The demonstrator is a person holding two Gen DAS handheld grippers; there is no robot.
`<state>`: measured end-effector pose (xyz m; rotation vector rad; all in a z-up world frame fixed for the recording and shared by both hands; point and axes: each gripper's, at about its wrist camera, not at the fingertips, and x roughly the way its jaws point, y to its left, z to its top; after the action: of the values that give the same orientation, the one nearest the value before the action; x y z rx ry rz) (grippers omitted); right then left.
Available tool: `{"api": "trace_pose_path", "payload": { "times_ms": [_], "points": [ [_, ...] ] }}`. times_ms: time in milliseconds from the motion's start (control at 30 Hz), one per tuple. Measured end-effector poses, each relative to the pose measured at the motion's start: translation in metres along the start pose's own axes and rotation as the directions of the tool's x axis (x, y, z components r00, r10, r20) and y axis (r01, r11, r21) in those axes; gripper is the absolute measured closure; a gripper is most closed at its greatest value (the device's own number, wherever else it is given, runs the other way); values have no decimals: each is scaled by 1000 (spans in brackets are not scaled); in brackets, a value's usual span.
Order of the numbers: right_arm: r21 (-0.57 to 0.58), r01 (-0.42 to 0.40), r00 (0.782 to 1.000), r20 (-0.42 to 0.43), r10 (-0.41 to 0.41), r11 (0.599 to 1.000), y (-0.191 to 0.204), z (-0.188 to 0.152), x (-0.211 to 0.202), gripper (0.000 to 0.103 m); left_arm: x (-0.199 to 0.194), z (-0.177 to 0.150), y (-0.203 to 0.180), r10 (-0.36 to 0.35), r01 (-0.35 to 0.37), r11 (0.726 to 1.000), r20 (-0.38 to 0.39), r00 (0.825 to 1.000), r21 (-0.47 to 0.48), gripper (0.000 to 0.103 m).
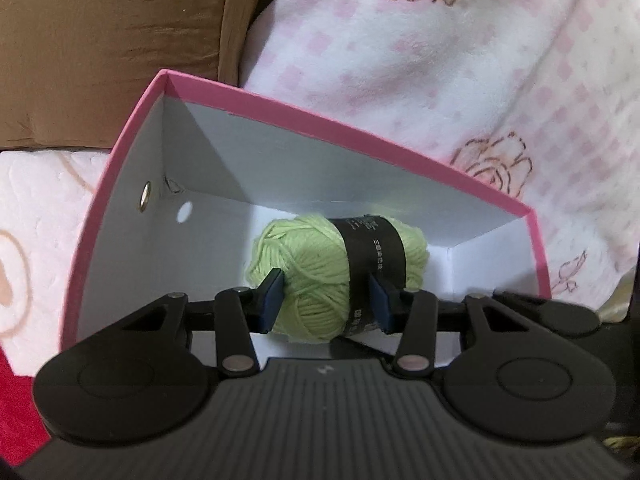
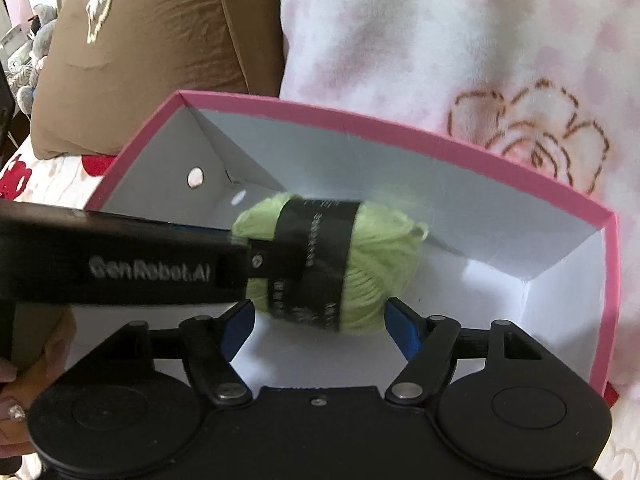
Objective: Organize objects
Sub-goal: 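Open the left gripper to release the yarn ball inside the box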
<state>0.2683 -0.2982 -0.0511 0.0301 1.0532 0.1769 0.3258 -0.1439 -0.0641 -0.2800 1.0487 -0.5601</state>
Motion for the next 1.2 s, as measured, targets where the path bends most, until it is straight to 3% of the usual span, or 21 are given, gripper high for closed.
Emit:
{"api": "trace_pose_path", "payload": {
  "times_ms": [100,167,433,567,700,867,967,1000,1200],
  "points": [
    [38,31,999,-23,-30,999,-6,2,6,53,-2,4,-6,27,-29,999,35,999,40,60],
    [67,30,1000,-7,-30,997,-10,4,5,57,-3,6,-8,35,-37,998,40,999,55,60],
    [101,52,999,-5,-52,993,-5,11,7,57,-1,3,-8,84,-85,993,20,996,81,55],
    [90,56,998,-6,-56,994,-2,10,0,55,-7,3,-5,72,-71,995,-10,997,71,54],
    [114,18,1000,-2,-18,993,-2,5,-10,55,-15,1,-2,91,-89,992,-23,996,88,51],
    [132,13,1000,15,-15,991,-4,3,-23,54,-26,-1,6,73,-72,997,-39,997,33,51],
    [120,23,999,19,-26,993,-19,-16,-35,54,-38,-2,5,53,-52,998,-37,998,32,51],
    [116,24,999,29,-28,993,-5,-17,-36,54,-42,-3,0,51,-49,998,-44,998,48,51],
    [128,19,994,100,-32,992,5,-40,-95,54,-87,-15,-14,-4,17,996,-145,989,90,54]
  ]
}}
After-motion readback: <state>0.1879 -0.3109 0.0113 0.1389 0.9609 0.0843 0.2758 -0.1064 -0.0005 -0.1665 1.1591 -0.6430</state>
